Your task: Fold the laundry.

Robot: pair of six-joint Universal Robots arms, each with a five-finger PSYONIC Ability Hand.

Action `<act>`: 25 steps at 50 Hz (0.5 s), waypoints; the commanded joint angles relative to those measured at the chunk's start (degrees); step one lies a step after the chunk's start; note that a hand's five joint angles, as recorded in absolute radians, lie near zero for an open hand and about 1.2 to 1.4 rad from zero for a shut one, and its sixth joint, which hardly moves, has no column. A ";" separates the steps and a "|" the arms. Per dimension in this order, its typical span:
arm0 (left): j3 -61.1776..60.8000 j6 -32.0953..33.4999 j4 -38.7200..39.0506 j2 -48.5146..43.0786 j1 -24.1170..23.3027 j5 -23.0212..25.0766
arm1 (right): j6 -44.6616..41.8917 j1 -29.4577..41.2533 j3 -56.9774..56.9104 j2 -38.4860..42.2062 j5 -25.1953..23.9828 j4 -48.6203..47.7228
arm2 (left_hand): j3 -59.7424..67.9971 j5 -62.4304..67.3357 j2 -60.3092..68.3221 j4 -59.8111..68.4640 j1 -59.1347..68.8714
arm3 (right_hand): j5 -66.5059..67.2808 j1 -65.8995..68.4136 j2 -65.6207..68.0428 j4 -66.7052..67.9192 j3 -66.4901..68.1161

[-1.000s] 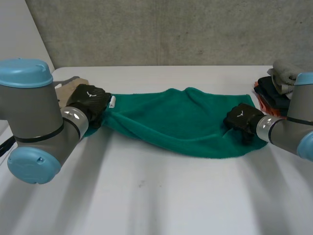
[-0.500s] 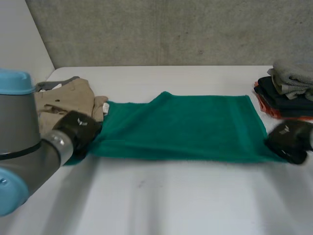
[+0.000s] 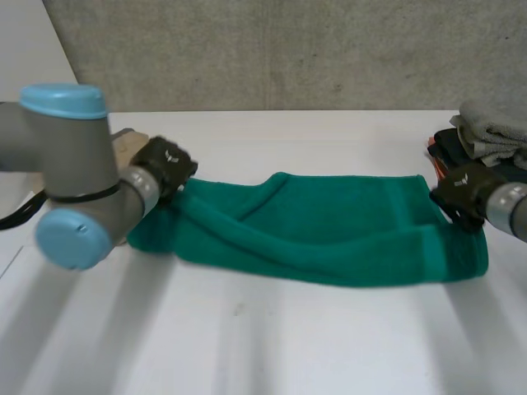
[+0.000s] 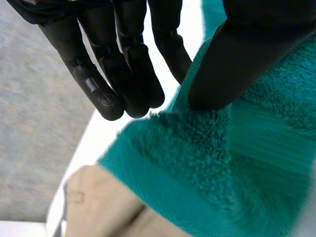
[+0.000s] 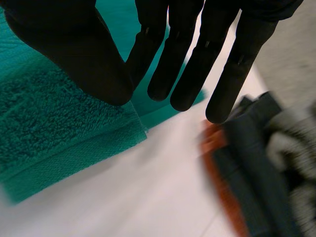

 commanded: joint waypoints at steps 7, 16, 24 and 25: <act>32.57 -0.20 0.12 -21.51 -1.46 -4.46 | 5.05 5.23 -18.25 14.92 7.10 -20.28 | 11.91 12.96 11.55 11.47 14.84 | 11.90 15.11 12.58 11.58 12.08; 43.82 -0.11 0.64 -30.92 -1.20 -3.94 | 4.17 6.64 -32.12 27.47 8.94 -26.36 | -37.77 -36.72 -38.13 -38.21 -34.85 | 3.55 6.76 4.23 3.23 3.74; 40.94 -3.62 6.35 -28.48 -2.43 -4.20 | 5.39 7.70 -35.85 29.44 13.17 -17.32 | -58.09 -57.04 -58.45 -58.53 -55.16 | -58.10 -54.89 -57.42 -58.42 -57.92; 39.97 -4.15 6.71 -27.60 -2.34 -4.55 | 6.53 7.43 -34.88 28.30 12.90 -16.09 | -58.09 -57.04 -58.45 -58.53 -55.16 | -58.10 -54.89 -57.42 -58.42 -57.92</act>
